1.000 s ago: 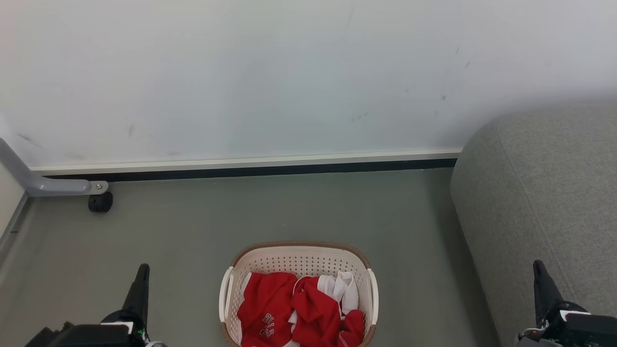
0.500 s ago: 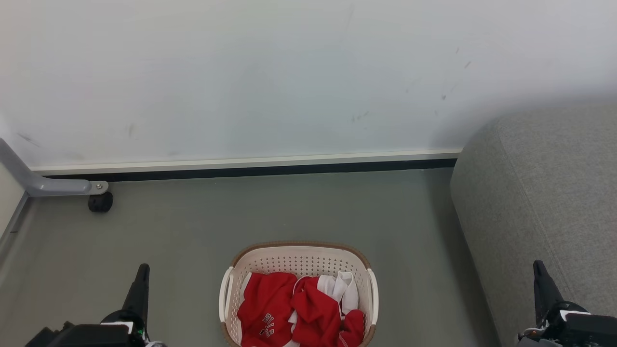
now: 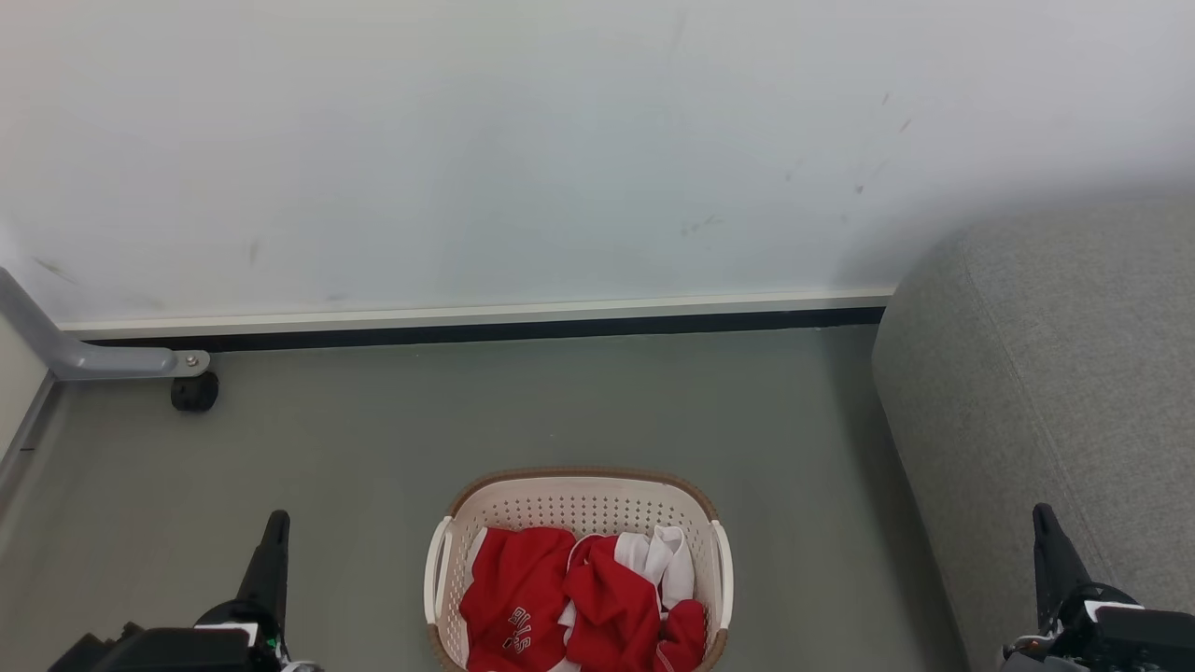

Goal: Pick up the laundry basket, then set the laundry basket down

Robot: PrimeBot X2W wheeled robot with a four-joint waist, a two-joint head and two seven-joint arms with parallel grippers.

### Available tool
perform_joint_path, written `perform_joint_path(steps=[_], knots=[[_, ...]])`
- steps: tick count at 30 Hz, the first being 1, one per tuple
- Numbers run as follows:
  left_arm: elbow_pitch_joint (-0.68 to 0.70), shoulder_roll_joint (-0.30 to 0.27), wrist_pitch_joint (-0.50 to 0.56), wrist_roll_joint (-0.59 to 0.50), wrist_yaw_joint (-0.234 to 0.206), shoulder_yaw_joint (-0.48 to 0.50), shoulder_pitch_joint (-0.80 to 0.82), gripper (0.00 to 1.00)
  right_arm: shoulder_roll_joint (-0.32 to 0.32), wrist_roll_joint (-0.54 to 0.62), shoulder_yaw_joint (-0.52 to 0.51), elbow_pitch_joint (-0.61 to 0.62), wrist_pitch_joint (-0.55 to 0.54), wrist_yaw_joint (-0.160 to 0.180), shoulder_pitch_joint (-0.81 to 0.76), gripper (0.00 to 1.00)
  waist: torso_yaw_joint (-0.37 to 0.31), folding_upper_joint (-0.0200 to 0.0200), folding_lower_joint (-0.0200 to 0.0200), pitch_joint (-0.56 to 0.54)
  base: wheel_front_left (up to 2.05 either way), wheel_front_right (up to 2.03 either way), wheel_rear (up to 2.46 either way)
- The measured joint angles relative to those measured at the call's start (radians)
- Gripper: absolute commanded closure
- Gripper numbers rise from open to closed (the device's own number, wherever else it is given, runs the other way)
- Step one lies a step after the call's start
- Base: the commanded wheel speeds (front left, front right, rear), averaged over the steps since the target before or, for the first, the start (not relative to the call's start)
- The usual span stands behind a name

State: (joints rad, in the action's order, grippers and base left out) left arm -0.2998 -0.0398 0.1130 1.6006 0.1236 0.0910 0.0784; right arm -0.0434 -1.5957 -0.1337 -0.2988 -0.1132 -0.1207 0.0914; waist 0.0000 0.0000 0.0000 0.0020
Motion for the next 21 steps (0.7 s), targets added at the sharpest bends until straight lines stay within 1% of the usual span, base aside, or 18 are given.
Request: perform_joint_path(steps=[21], knots=[[0.002, 0.000, 0.000, 0.000, 0.000, 0.000, 0.000, 1.00, 0.000, 0.000, 0.000, 0.000, 0.000, 0.000, 0.000, 1.00, 0.000, 0.0000, 0.0000, 0.000, 0.00, 0.00, 0.00]])
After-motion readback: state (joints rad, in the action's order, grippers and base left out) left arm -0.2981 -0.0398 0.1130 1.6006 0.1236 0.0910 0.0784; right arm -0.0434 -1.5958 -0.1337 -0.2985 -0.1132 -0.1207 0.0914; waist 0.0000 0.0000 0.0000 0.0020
